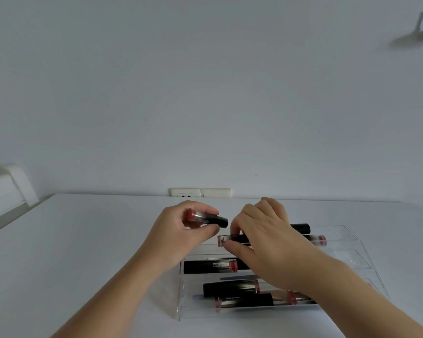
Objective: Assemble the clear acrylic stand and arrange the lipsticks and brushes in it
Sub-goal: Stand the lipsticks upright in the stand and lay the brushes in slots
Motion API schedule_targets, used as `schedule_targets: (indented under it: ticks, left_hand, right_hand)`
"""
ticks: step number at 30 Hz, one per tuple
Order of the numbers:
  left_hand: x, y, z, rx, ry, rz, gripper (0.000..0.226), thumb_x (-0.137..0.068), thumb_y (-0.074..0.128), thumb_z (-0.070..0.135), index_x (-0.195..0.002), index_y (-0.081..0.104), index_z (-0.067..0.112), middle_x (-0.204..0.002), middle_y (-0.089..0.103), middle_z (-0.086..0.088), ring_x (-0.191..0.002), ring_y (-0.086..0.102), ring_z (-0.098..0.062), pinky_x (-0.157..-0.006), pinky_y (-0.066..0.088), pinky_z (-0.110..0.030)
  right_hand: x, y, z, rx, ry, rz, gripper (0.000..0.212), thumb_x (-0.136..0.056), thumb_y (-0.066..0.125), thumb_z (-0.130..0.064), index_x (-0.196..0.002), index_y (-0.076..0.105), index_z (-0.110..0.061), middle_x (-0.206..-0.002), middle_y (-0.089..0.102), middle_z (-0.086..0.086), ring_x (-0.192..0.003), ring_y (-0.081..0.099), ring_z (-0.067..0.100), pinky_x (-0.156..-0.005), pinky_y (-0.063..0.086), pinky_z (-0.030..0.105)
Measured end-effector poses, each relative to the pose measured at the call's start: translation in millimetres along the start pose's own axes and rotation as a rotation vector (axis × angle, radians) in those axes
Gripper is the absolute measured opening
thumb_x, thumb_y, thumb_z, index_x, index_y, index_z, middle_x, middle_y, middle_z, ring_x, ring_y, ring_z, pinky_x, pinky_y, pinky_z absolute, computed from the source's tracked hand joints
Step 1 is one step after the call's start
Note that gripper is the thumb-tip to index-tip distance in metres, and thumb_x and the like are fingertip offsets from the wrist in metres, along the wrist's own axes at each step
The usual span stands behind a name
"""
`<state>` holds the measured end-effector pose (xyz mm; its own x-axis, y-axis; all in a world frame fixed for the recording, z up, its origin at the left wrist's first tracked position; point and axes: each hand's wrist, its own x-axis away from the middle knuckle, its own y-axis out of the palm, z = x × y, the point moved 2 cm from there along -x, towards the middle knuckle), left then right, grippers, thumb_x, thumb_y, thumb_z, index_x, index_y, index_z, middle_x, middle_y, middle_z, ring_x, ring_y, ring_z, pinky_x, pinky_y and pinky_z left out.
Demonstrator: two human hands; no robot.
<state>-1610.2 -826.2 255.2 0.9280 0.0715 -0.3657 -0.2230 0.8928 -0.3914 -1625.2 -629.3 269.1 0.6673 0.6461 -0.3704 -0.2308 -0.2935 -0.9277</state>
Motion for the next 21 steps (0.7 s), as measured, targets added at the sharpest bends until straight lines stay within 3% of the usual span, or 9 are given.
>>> schedule_targets:
  ticks: [3, 6, 9, 12, 21]
  left_hand:
    - [0, 0, 1, -0.001, 0.011, -0.039, 0.009, -0.085, 0.077, 0.039, -0.091, 0.072, 0.036, -0.091, 0.076, 0.011, -0.082, 0.068, -0.007, -0.073, 0.052, -0.017]
    - [2, 1, 2, -0.003, 0.010, -0.064, 0.028, -0.081, 0.060, 0.056, -0.090, 0.065, 0.030, -0.087, 0.074, 0.009, -0.067, 0.057, -0.001, -0.066, 0.043, -0.022]
    - [2, 1, 1, 0.015, -0.004, -0.084, 0.025, -0.080, 0.057, 0.054, -0.089, 0.063, 0.032, -0.087, 0.073, 0.011, -0.073, 0.061, -0.001, -0.073, 0.043, -0.025]
    - [1, 0, 0, -0.033, 0.025, -0.143, 0.013, -0.080, 0.063, 0.039, -0.083, 0.059, 0.027, -0.085, 0.069, 0.001, -0.079, 0.065, -0.012, -0.080, 0.050, -0.031]
    - [-3, -17, -4, -0.097, -0.063, -0.204, 0.022, -0.069, 0.068, 0.036, -0.087, 0.068, 0.023, -0.084, 0.072, -0.002, -0.079, 0.072, -0.020, -0.082, 0.056, -0.038]
  right_hand:
    - [0, -1, 2, -0.027, 0.010, 0.018, 0.035, -0.099, 0.037, -0.060, -0.104, 0.051, -0.029, -0.097, 0.047, -0.015, -0.097, 0.032, 0.010, -0.114, 0.013, 0.031]
    - [0, -2, 3, -0.063, 0.016, 0.016, 0.030, -0.098, 0.039, -0.061, -0.099, 0.044, -0.032, -0.093, 0.045, -0.017, -0.095, 0.031, 0.008, -0.113, 0.012, 0.029]
    - [-1, -3, 3, -0.092, 0.013, -0.014, 0.043, -0.097, 0.035, -0.065, -0.119, 0.053, -0.033, -0.096, 0.040, -0.022, -0.097, 0.027, 0.002, -0.115, 0.009, 0.029]
    - [-1, -3, 3, -0.070, -0.023, -0.016, 0.052, -0.097, 0.033, -0.066, -0.134, 0.054, -0.037, -0.099, 0.039, -0.023, -0.100, 0.026, 0.001, -0.114, 0.004, 0.026]
    - [2, -6, -1, -0.067, -0.116, 0.052, 0.028, -0.101, 0.047, -0.050, -0.119, 0.065, -0.039, -0.094, 0.052, -0.015, -0.092, 0.040, 0.012, -0.109, 0.016, 0.028]
